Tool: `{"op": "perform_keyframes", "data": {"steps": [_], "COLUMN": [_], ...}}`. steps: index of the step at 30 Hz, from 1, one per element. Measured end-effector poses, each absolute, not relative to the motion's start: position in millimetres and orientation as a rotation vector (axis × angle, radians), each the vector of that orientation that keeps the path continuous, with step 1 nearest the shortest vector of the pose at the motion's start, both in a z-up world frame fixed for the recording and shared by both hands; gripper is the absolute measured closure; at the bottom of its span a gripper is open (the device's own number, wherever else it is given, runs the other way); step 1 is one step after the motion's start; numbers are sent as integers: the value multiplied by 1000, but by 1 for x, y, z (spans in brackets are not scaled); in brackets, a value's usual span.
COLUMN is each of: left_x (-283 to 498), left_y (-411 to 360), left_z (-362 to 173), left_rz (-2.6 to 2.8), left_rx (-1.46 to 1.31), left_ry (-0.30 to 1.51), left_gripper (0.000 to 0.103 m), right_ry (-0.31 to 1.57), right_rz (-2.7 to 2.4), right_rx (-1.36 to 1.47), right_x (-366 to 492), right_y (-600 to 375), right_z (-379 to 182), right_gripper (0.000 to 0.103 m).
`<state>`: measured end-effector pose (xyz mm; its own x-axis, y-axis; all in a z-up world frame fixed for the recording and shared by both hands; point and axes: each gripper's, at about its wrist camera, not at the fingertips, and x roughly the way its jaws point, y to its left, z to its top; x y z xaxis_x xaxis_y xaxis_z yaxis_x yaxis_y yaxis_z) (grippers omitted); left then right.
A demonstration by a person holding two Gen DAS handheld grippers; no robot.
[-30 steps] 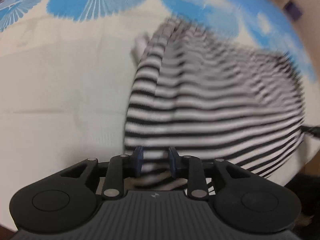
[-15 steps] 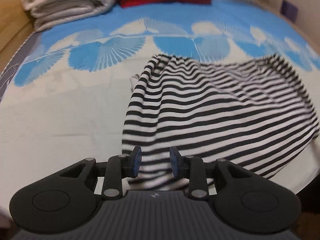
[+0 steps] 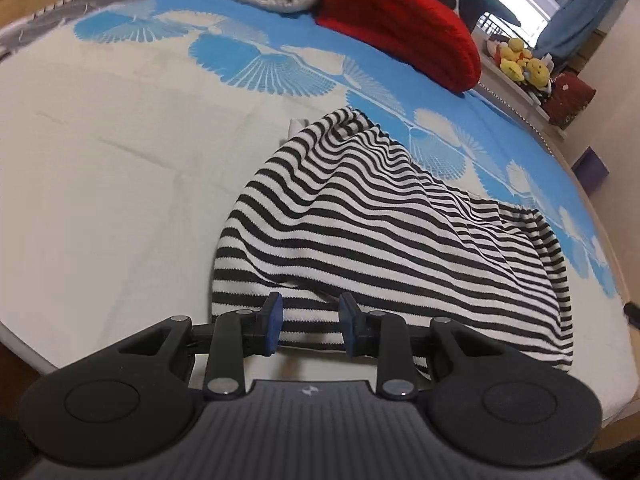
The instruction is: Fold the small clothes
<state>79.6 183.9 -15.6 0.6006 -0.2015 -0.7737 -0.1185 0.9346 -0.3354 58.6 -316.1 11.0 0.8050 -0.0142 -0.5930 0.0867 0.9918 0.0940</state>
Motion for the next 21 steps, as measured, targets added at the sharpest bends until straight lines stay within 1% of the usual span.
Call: {"op": "perform_keyframes", "data": {"steps": [2,3,5,8,10,12,21], "left_x": [83,86,88,89,90,93,106], "left_y": [193,197,206,214,217,219,228], "left_z": [-27,-36,-55,-72,-74,-74,-77], "left_rz": [-47,-47,-42,-10,-3,7,90], "left_rx": [-465,-524,-679,-776,-797,-810,-873], "left_ry": [979,1014,1090,1158,1147,1133,1059], "left_gripper": [69,64,60,60,60,57,57], "right_ry": [650,652,650,653,657,657,669], "right_rz": [-44,-44,-50,-62,-69,-76,-106], "right_rx": [129,125,106,113,127,136,132], "right_x": [58,58,57,55,56,56,57], "right_y": [-317,-317,-318,-321,-322,-323,-320], "right_z": [8,8,7,5,4,4,1], "right_gripper": [52,52,52,52,52,52,52]}}
